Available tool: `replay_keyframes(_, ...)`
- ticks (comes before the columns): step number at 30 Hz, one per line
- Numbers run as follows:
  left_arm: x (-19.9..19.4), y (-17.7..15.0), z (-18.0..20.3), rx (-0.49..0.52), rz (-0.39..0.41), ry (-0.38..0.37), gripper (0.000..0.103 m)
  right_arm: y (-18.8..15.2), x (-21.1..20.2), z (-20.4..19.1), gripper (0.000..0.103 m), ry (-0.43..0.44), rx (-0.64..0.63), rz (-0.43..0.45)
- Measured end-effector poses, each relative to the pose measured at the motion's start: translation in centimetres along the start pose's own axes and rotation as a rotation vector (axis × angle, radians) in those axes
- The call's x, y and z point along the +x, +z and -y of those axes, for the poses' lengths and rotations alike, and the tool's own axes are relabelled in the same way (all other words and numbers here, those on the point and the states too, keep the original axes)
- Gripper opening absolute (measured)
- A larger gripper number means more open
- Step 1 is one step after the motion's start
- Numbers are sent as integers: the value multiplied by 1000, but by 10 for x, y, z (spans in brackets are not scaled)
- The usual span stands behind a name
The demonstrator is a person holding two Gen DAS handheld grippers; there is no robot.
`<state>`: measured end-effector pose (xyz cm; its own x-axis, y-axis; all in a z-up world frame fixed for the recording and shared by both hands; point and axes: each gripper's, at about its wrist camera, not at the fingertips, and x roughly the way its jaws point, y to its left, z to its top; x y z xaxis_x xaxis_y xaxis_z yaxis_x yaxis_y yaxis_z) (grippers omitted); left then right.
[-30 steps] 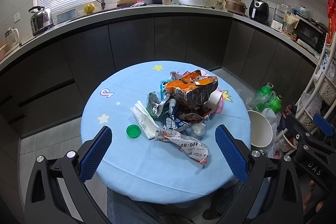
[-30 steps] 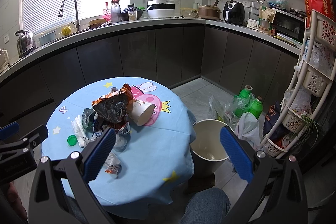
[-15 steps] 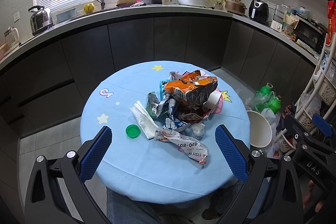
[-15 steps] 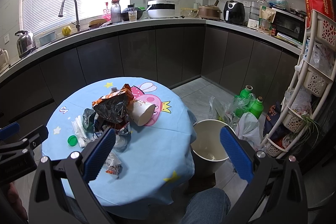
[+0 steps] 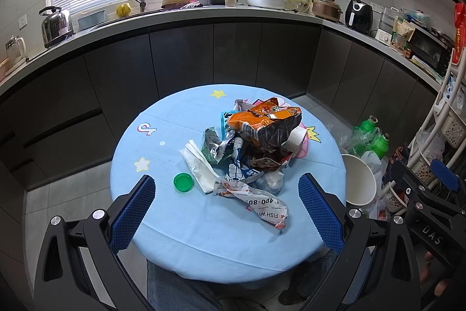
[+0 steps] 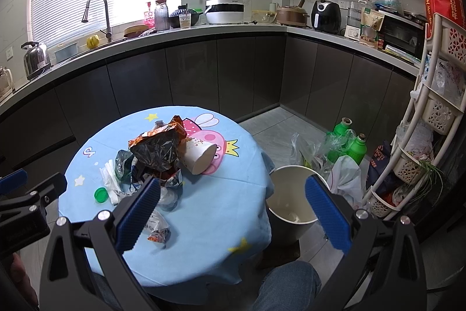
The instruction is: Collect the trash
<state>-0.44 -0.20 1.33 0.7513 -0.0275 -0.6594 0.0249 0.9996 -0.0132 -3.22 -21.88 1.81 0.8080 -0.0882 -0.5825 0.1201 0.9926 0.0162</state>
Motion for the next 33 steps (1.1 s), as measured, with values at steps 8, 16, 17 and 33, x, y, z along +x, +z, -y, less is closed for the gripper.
replay_keyframes(8,-1,2,1,-6,-1,-4,94,0,1,-2,99,1,-2,-1)
replay_keyframes(16,2,4,-2,-13,-7,-7,94,3,3,-7,99,5,-6,-8)
replay_keyframes(17,3,4,-2,-13,-8,-8,94,3,6,-8,100,7,-6,-10)
replay_keyframes(33,34,14,-20,-49,-59,-42,94,1,42,-10,100,184,-28,-36)
